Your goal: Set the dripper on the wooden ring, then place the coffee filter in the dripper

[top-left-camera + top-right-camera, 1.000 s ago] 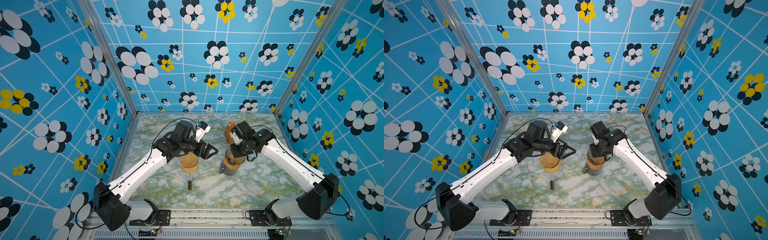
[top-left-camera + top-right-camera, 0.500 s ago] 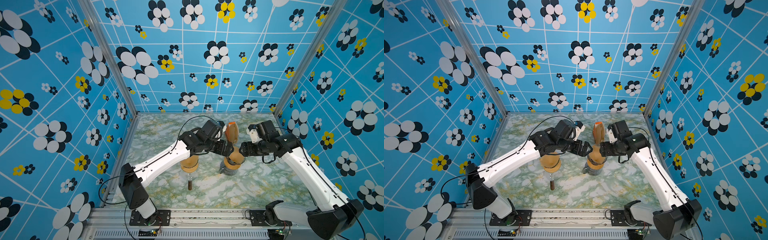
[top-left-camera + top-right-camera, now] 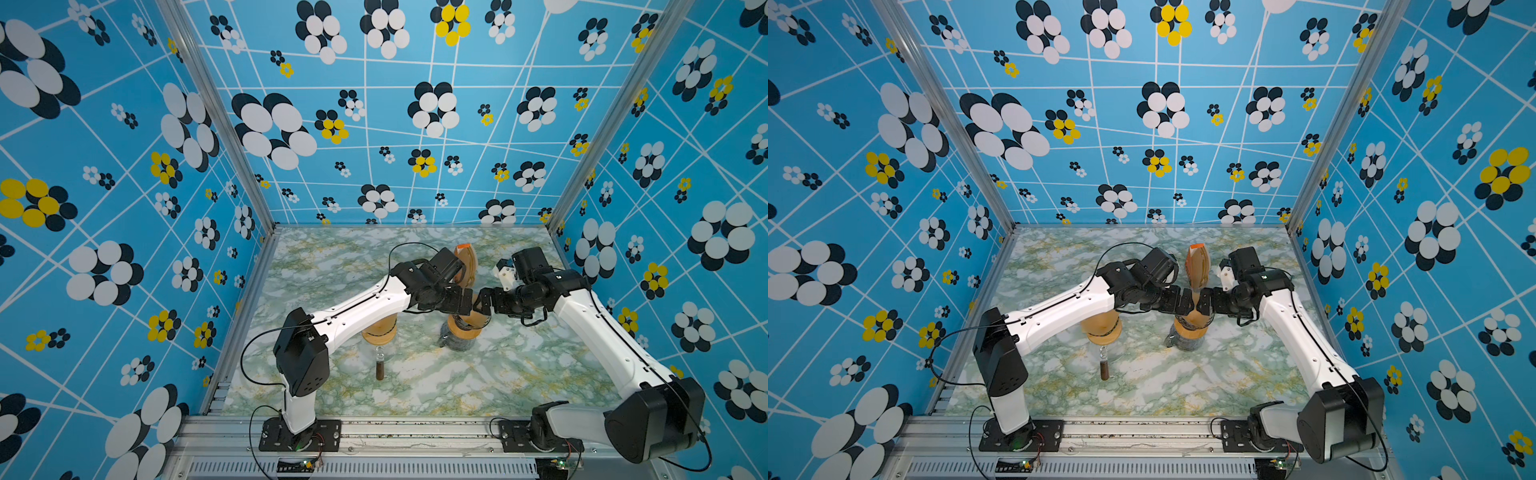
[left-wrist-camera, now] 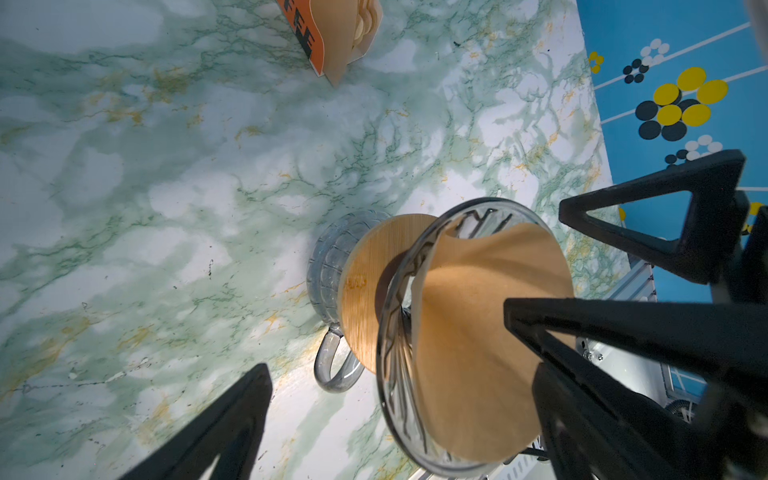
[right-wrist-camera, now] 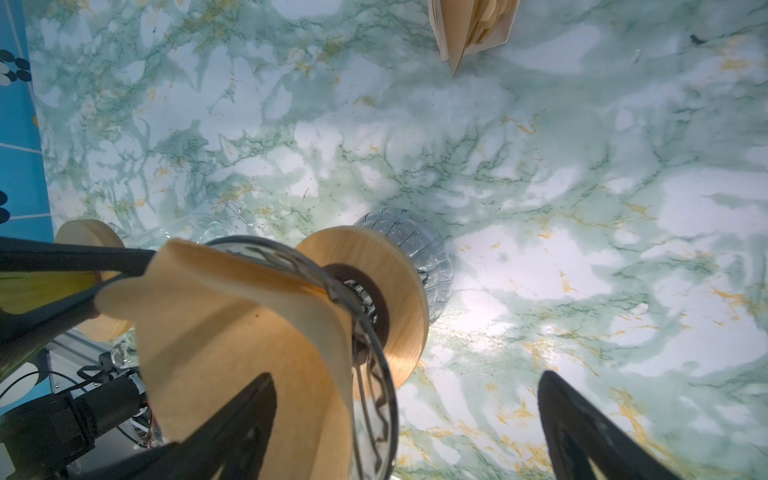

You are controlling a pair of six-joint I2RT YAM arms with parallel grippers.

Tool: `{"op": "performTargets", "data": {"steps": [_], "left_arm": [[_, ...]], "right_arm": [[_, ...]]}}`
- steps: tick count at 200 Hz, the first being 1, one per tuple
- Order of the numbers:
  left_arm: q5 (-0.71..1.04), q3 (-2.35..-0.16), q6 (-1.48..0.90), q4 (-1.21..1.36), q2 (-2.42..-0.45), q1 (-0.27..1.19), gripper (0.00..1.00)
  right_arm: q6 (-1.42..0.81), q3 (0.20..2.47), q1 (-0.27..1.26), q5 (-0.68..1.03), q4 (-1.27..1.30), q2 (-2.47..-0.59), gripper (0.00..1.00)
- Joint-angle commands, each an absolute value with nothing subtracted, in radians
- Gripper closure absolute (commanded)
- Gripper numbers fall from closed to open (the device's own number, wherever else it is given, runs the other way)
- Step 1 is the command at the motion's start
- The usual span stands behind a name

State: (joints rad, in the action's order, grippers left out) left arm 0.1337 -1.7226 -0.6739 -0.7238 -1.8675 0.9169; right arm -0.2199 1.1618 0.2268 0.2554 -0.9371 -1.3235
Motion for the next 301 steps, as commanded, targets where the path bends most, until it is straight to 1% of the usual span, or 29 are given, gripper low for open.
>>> {"op": "performTargets", "data": {"steps": [1, 58, 118, 247, 301], "left_arm": [[0.098, -1.761, -0.704, -0.760, -1.905, 0.919, 0.01], [0.058, -1.804, -0.704, -0.825, -1.967, 0.920, 0.01], [0.016, -1.862, -0.690, -0.898, -2.023, 0.926, 0.01], [0.000, -1.828, -0.691, -0.891, -2.035, 0.933, 0.01], [-0.010, -1.789, -0.702, -0.877, -2.011, 0.931, 0.01]], "right_arm": [[-0.207, 1.143, 0.221, 0.292, -0.901, -1.339, 0.01], [-0.209, 1.141, 0.221, 0.270, -0.876, -1.388, 0.00], [-0.193, 1.135, 0.221, 0.301, -0.857, -1.440, 0.01], [-0.215, 1.085, 0.221, 0.187, -0.839, -1.420, 0.01], [-0.206, 1.085, 0.221, 0.260, -0.820, -1.390, 0.01]]}}
